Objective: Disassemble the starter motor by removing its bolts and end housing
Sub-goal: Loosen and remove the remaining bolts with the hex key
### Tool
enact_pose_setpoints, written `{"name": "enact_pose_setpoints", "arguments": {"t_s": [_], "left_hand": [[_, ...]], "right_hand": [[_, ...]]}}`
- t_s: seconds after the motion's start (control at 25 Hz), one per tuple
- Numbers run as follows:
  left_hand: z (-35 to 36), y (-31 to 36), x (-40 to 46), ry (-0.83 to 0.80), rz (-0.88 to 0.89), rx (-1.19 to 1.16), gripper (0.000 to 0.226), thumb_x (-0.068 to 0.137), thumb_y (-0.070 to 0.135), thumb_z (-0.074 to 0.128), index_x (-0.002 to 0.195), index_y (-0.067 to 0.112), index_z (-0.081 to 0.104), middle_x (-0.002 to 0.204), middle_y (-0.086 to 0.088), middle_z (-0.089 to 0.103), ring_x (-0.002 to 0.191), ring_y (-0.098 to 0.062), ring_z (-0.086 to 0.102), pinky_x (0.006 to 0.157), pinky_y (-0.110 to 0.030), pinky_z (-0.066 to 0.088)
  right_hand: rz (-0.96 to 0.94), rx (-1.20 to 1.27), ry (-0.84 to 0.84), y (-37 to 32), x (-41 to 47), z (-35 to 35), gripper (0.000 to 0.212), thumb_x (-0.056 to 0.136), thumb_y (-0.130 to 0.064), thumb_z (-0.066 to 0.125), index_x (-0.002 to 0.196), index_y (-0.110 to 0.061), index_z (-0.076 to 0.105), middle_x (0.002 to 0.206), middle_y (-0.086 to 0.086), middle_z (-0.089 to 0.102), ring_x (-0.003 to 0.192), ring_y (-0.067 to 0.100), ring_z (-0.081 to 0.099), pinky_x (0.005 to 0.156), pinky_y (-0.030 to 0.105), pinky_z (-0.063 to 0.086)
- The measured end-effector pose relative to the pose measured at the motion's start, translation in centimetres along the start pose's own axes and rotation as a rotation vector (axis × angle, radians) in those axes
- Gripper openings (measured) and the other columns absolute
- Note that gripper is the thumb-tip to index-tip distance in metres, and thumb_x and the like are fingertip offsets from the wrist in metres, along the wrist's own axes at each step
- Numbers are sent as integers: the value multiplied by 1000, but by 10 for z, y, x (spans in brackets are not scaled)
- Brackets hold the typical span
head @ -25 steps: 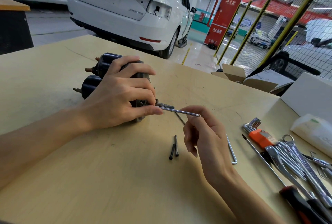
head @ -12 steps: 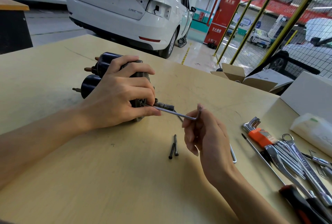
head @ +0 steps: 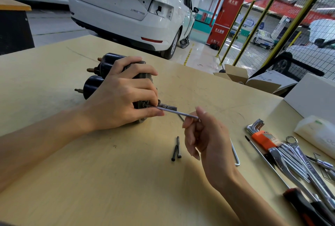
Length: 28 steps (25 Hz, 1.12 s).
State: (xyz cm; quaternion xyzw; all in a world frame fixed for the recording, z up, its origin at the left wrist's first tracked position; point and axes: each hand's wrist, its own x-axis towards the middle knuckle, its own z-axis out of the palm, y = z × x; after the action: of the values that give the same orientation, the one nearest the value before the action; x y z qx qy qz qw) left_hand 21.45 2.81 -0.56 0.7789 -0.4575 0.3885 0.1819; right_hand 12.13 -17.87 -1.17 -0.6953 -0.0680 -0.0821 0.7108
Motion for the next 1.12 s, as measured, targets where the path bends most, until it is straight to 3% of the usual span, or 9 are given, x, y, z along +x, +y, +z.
{"name": "enact_pose_setpoints", "arguments": {"t_s": [0.4,0.6,0.76,0.96,1.12], "left_hand": [[0,0,-1,-5,-2,-2,29,89,50,64,80,25,75,93,14,71,124,-20,54,115,-46,23],[0,-1,0,-3,0,-3,24,88,48,68,80,26,75,93,15,71,124,-19,54,115,-45,23],[1,-1,1,12,5,-17,25,90,48,65,81,27,77,92,15,71,123,-19,55,114,-44,23],[1,-1,0,7,6,-25,27,91,47,63,81,27,77,93,15,71,123,-18,54,114,-44,23],[0,0,0,10,-1,-24,27,89,48,64,78,26,76,92,16,71,122,-18,55,114,-44,23]], "right_hand": [[-28,-71,-5,-1,-2,-2,19,76,-16,49,67,-15,66,49,6,42,42,17,35,39,23,27],[-48,-143,19,-3,-3,0,28,81,-13,45,71,-14,72,50,9,42,43,16,37,42,26,26],[-39,-188,37,-5,-3,-1,42,93,0,40,73,-16,73,52,11,43,43,15,38,43,27,27],[-14,-212,90,-3,-2,2,43,98,-3,38,82,-23,73,50,6,46,41,13,38,40,21,31],[13,-226,171,-2,-1,3,32,98,-8,41,91,-24,68,49,2,46,43,12,38,41,20,32]]}}
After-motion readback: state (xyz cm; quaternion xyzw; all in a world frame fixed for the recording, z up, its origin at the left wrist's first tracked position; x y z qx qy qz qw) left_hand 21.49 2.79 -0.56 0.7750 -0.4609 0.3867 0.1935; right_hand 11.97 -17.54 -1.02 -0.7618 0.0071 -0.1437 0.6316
